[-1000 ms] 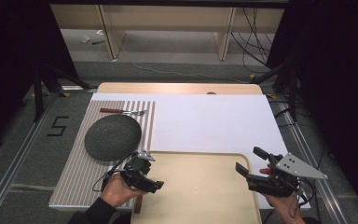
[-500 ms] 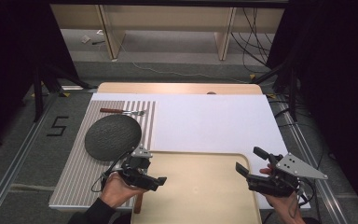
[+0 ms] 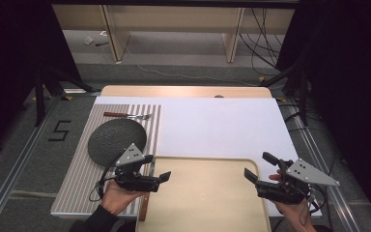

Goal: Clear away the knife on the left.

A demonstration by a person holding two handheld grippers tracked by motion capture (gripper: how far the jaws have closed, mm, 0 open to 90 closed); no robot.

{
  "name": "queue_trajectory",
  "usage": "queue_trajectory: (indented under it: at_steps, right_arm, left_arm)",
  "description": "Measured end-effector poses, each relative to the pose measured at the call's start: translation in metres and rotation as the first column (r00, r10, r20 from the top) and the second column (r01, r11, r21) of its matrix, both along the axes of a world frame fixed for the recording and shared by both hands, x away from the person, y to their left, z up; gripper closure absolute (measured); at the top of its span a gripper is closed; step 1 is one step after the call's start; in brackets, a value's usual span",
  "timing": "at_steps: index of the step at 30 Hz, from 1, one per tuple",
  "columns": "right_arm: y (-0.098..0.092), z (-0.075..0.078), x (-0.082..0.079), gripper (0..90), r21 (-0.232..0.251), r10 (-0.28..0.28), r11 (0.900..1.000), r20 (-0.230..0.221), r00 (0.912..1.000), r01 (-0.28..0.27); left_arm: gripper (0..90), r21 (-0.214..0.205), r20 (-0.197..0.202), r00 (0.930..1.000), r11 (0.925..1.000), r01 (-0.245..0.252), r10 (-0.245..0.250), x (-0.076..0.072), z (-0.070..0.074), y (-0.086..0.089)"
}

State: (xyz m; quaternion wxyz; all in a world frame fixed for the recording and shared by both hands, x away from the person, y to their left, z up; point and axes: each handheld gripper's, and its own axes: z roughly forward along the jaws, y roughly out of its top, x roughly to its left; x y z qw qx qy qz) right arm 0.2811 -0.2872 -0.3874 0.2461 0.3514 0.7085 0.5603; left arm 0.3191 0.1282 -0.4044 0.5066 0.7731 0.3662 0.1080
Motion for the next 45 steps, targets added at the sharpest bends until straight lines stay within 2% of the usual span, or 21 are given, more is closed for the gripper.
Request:
queue_trajectory:
  at_steps: [6, 13, 20, 34, 45]
  right_arm:
    - [0.000, 0.000, 0.000, 18.0, 0.000, 0.000, 1.0000, 0.000, 1.0000, 0.000]
    - [0.000, 0.000, 0.000, 17.5, -0.002, -0.003, 1.0000, -0.003, 1.0000, 0.003]
    - [0.000, 0.000, 0.000, 17.5, -0.004, -0.005, 1.0000, 0.000, 1.0000, 0.005]
    - [0.000, 0.000, 0.000, 17.5, -0.003, -0.003, 1.0000, -0.002, 1.0000, 0.003]
    - [0.000, 0.000, 0.000, 17.5, -0.004, -0.002, 1.0000, 0.002, 1.0000, 0.002]
  left_arm:
    - [12.9, -0.051, 0.064, 0.9979, 0.9986, -0.011, 0.015, -0.004, 0.005, 0.007]
    - [11.4, -0.078, 0.120, 0.9917, 0.9963, -0.037, 0.046, -0.009, 0.009, 0.014]
    - [11.7, -0.074, 0.132, 0.9897, 0.9961, -0.047, 0.057, -0.011, 0.009, 0.019]
    - [12.0, -0.100, 0.153, 0.9836, 0.9918, -0.080, 0.095, -0.019, 0.010, 0.031]
    - [12.5, -0.087, 0.147, 0.9855, 0.9936, -0.072, 0.084, -0.018, 0.008, 0.028]
